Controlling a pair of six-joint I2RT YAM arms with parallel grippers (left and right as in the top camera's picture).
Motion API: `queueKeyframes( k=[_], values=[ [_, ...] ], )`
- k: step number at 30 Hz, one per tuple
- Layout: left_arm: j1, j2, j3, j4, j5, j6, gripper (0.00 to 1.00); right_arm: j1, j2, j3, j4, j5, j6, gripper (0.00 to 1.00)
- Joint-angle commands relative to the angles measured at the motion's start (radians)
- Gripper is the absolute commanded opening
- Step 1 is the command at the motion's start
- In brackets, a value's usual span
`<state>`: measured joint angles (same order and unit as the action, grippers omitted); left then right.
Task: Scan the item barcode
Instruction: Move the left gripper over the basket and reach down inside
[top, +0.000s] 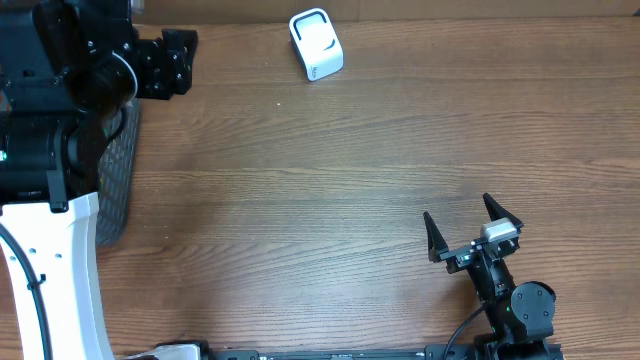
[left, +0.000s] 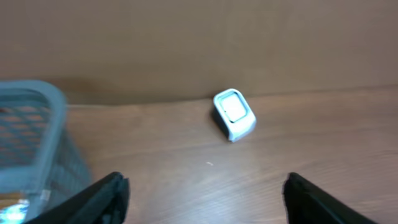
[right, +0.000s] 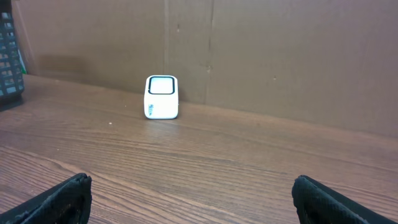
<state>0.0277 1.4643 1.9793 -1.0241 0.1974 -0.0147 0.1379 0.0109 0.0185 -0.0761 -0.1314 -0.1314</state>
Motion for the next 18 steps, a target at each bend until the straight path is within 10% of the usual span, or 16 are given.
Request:
queueKeyframes(
  k=[1,7,18],
  values=[
    [-0.002,-0.024,0.021,0.027,-0.184,0.042,0.84,-0.003,-0.008,-0.011,0.003,-0.001,-0.001,1.00],
    [0.039,-0.010,0.021,0.037,-0.430,0.042,0.88,-0.003,-0.008,-0.011,0.003,-0.002,0.000,1.00],
    [0.310,0.100,0.021,-0.039,-0.371,0.051,0.92,-0.003,-0.008,-0.011,0.003,-0.001,-0.001,1.00]
  ],
)
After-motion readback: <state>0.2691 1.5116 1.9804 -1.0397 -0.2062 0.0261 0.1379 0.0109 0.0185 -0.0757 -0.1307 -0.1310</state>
